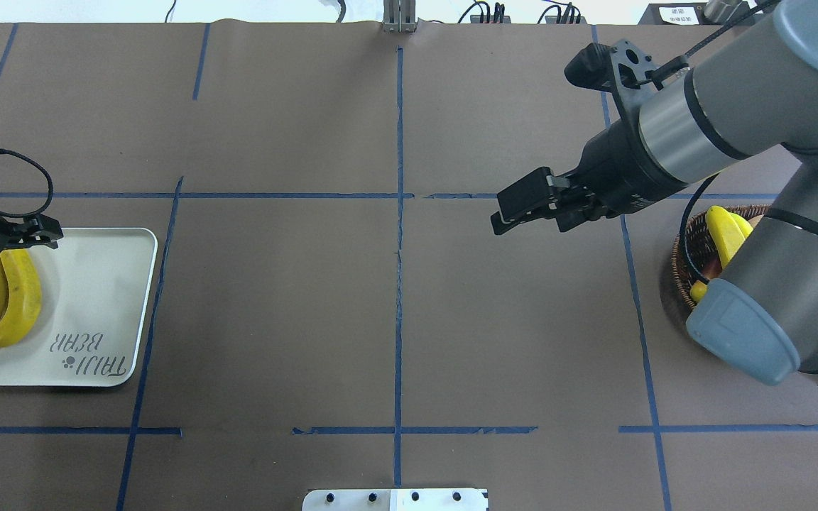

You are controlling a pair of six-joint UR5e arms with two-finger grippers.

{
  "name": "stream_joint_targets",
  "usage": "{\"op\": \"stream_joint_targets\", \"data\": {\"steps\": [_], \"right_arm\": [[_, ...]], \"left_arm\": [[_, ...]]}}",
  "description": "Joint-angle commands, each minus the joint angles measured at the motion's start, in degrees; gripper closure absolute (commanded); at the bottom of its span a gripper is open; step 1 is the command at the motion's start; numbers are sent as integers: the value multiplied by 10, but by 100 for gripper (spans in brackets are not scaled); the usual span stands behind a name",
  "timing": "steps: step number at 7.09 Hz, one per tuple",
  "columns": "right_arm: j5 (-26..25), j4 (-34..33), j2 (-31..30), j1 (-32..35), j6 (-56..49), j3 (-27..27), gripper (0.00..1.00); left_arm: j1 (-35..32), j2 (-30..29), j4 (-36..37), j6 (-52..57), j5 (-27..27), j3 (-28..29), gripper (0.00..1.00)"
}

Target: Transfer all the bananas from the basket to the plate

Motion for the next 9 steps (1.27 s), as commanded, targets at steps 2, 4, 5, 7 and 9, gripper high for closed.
{"op": "stream_joint_targets", "data": {"steps": [2, 4, 5, 7, 9], "right_arm": [[-1, -1, -126, 67, -8, 18, 0], [-17, -2, -210, 71, -8, 15, 0], [-50, -7, -228, 70, -8, 11, 0], [-122, -61, -221, 27, -7, -1, 0], [-227, -195, -164, -48, -7, -1, 0]], "left_arm": [[-9, -32, 70, -7, -34, -76, 0], [-8, -43, 70, -14, -58, -86, 0], [-5, -50, 70, -24, -58, -86, 0], [-4, -56, 70, -25, -58, -87, 0], [-4, -57, 70, -25, -59, -86, 0]]}}
